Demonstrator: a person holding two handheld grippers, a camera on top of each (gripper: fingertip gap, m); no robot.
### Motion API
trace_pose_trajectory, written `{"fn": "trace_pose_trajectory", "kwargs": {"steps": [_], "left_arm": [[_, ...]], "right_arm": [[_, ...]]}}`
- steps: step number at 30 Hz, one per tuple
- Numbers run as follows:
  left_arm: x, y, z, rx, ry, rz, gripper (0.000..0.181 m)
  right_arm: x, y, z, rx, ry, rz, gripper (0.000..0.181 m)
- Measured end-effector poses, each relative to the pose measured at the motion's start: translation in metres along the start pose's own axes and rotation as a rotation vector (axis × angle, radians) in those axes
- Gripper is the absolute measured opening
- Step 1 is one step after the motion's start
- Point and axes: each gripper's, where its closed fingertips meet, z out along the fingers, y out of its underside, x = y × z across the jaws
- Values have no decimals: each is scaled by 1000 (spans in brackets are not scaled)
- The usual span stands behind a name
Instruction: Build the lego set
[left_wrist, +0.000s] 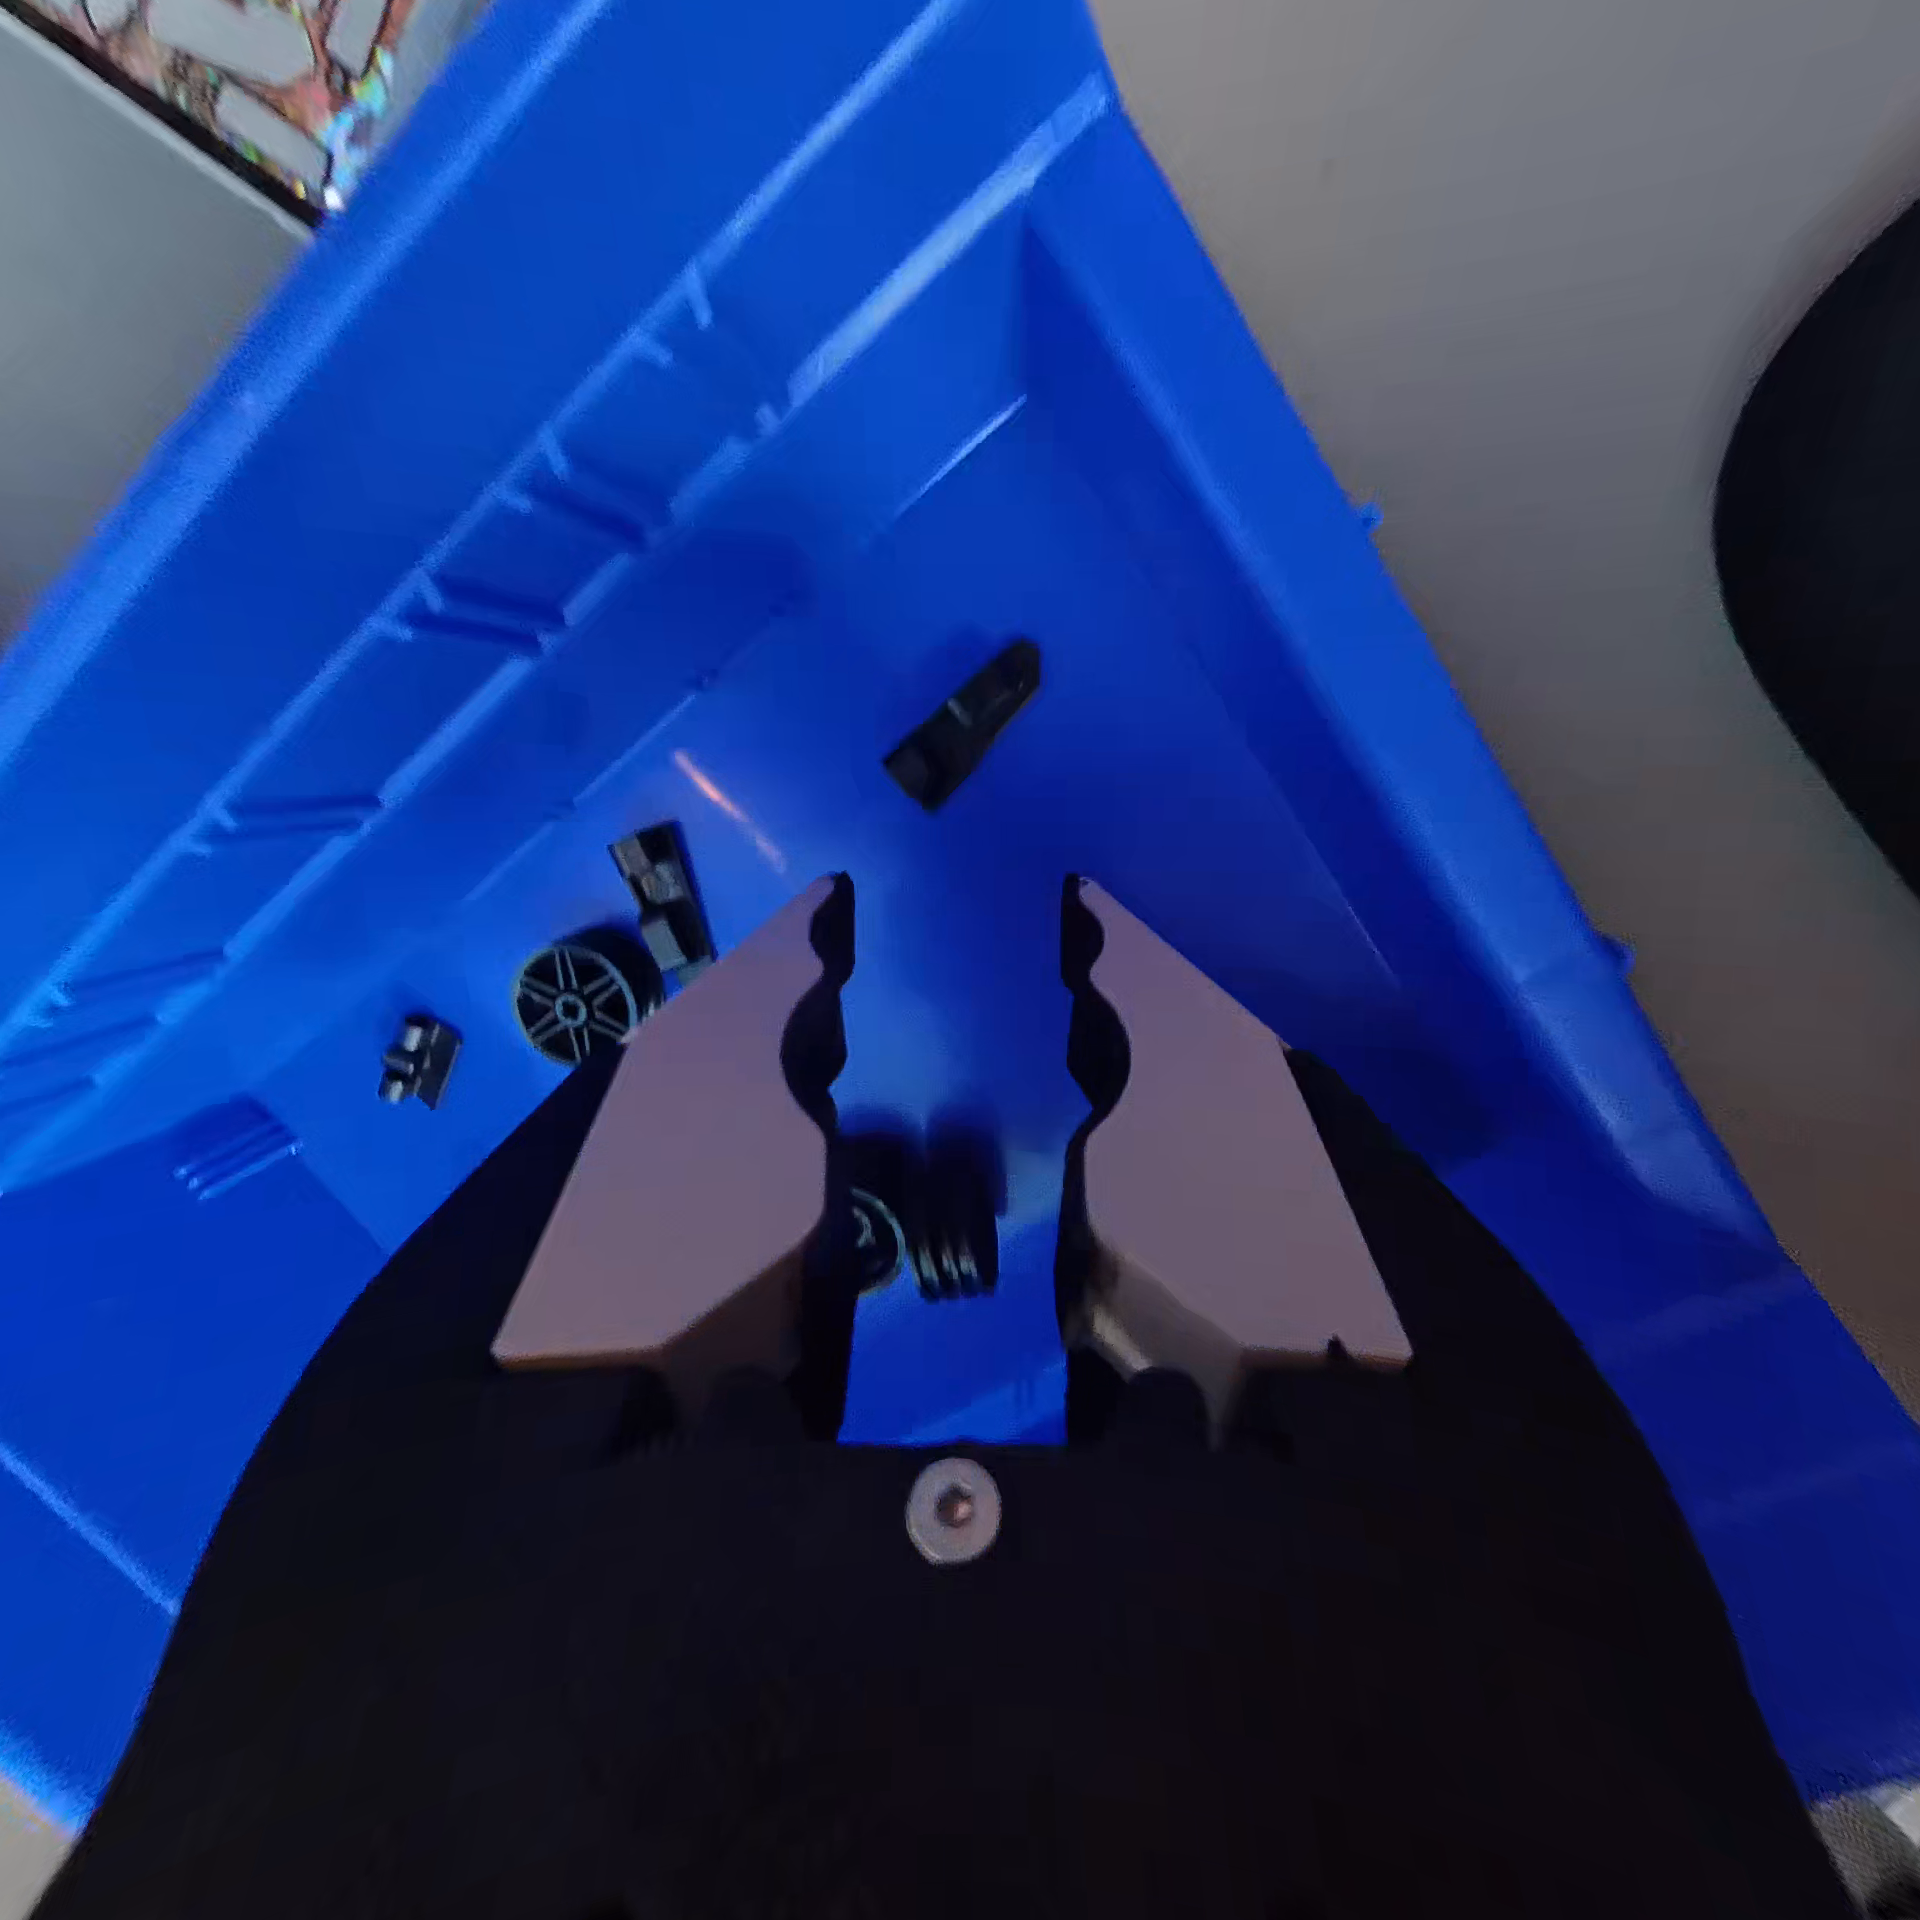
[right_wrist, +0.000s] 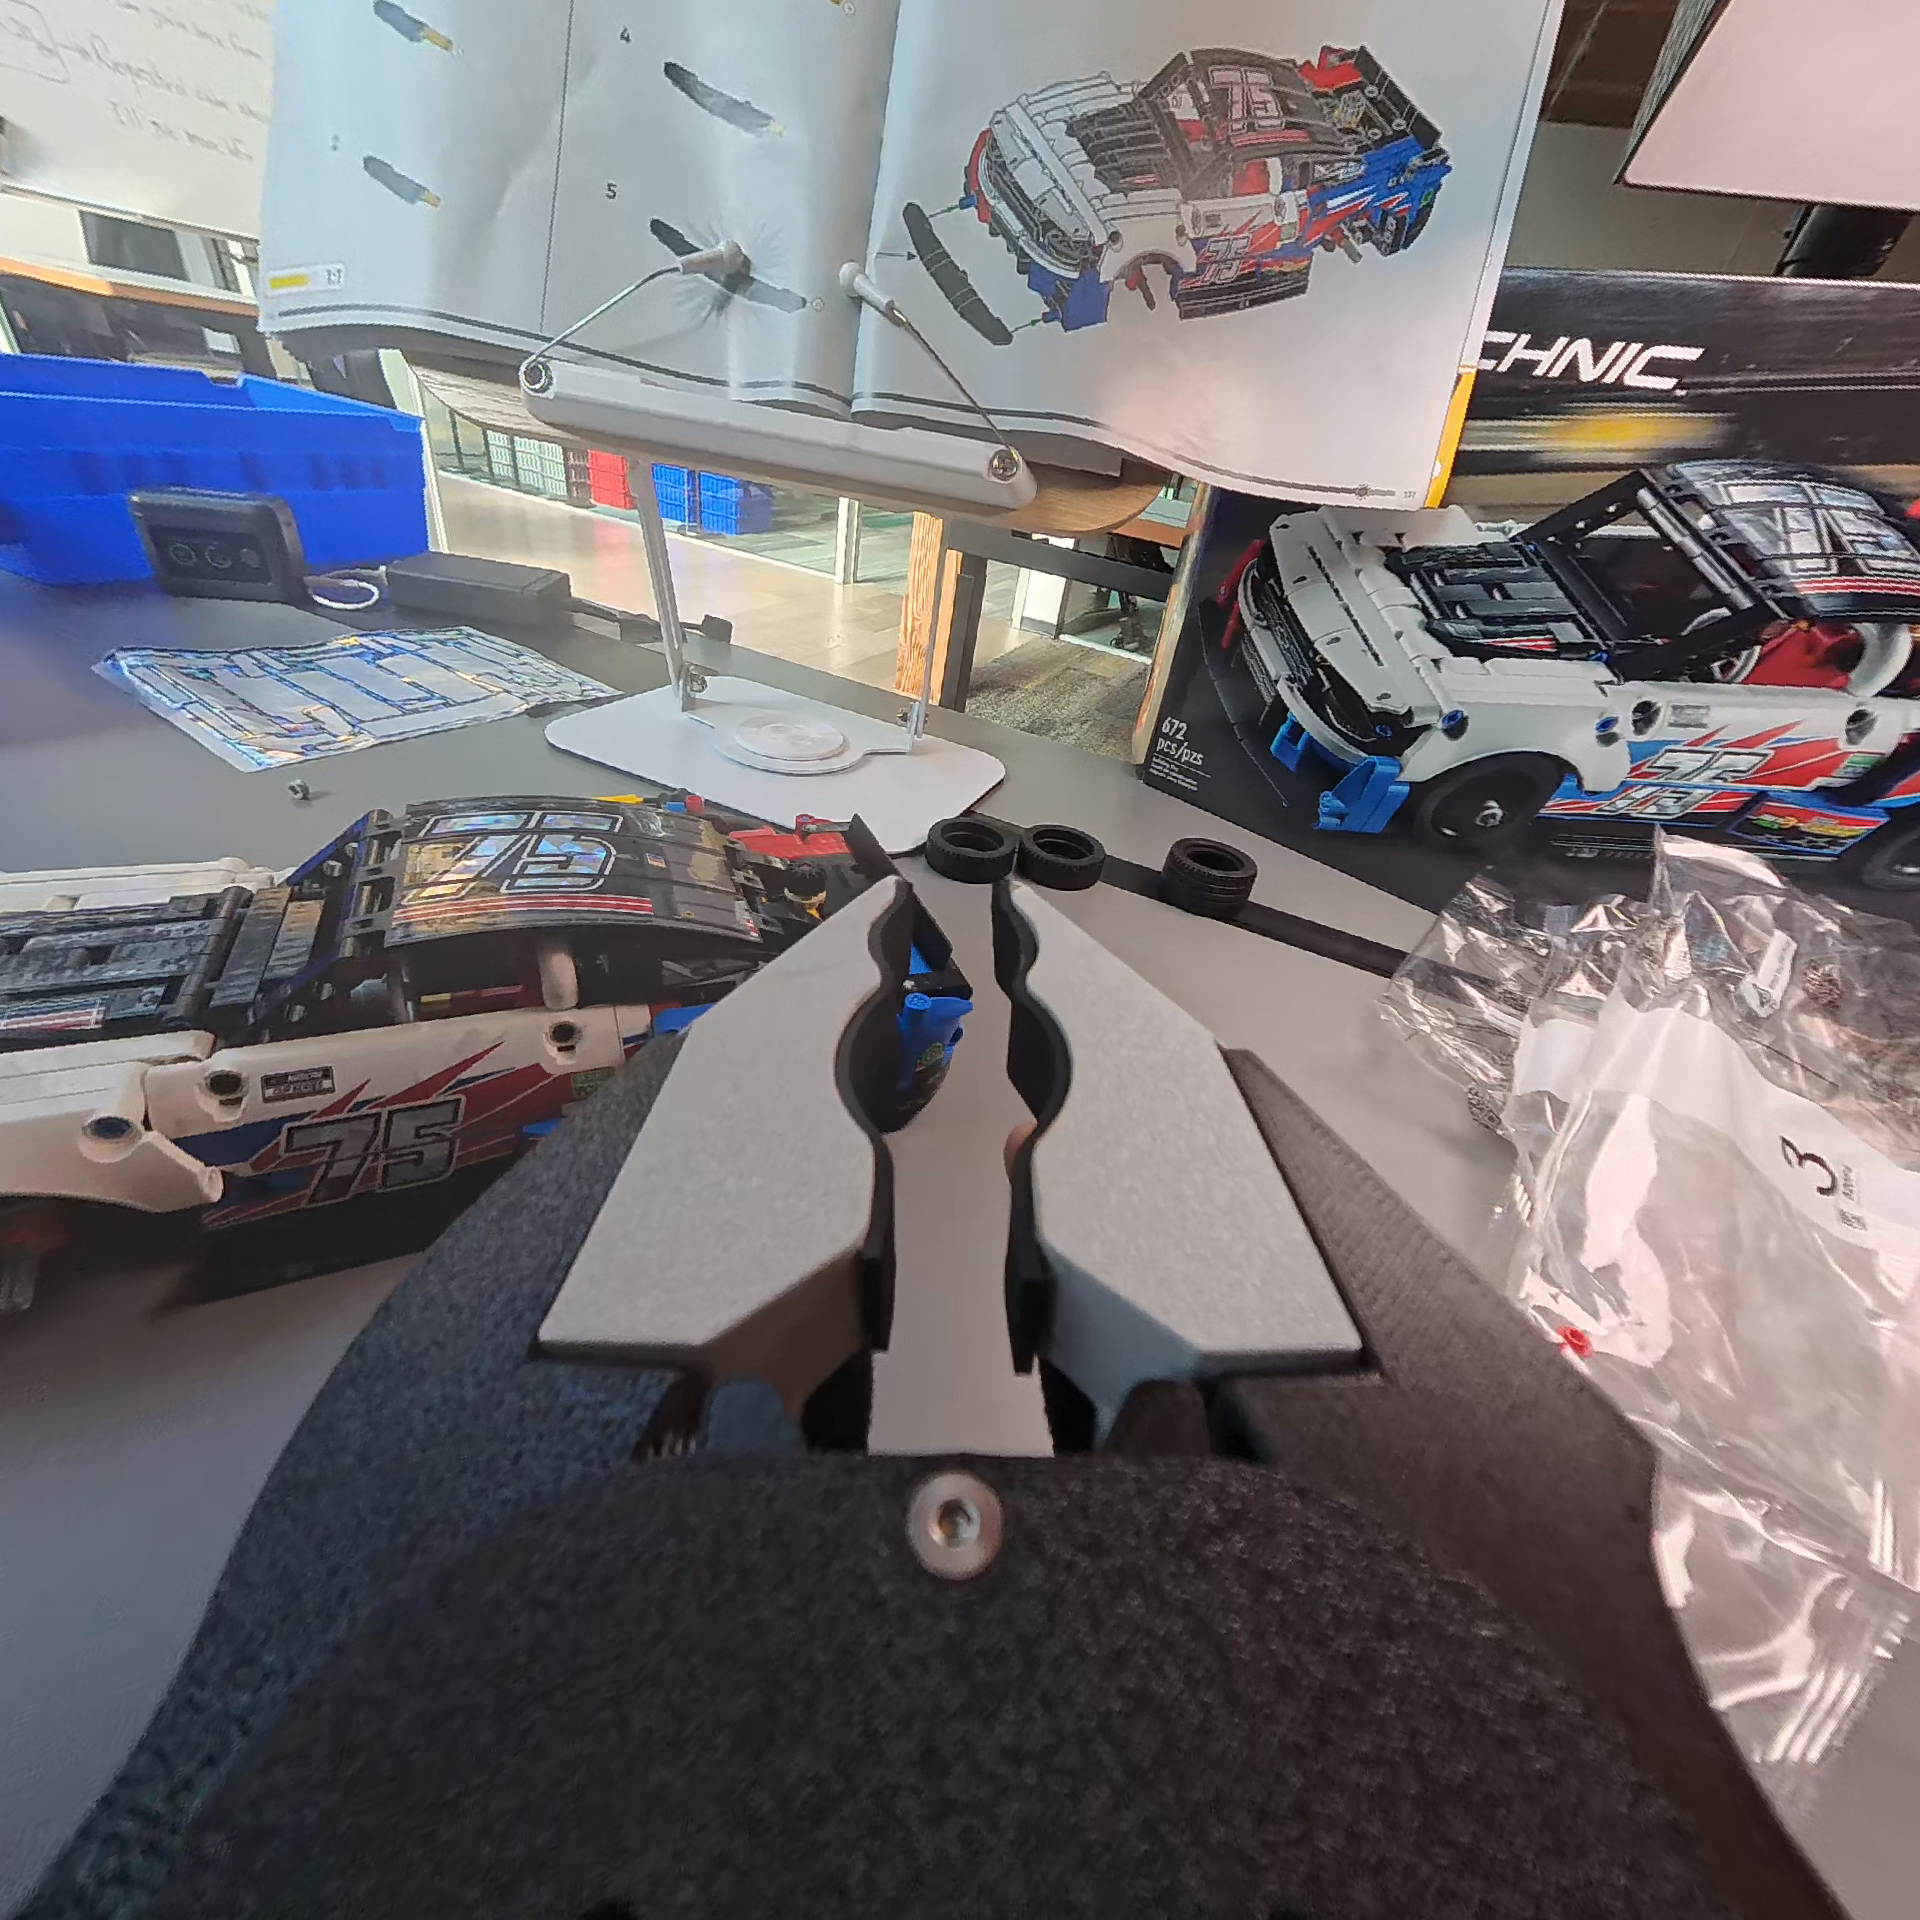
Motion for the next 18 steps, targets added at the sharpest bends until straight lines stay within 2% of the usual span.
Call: {"fn": "trace_pose_trajectory", "kwargs": {"steps": [3, 8, 10, 12, 14, 18], "left_arm": [[-5, -13, 14, 7, -20, 71, 42], [7, -15, 27, -13, 145, 25, 17], [4, -11, 27, -41, 136, -2, 6], [4, -8, 23, -51, 98, 0, 0], [5, -17, 10, 21, 62, -37, 0], [-12, -32, -19, 121, -141, -58, 0]], "right_arm": [[-2, 0, -1, -3, -3, -14, 12], [1, -3, -5, 9, -2, -5, 12], [0, -6, -5, 18, -10, 3, 11], [-4, -10, -7, 32, -27, -3, 11], [-11, -15, -8, 44, -53, -24, 11], [-31, -23, -6, 72, -125, -49, 11]]}}
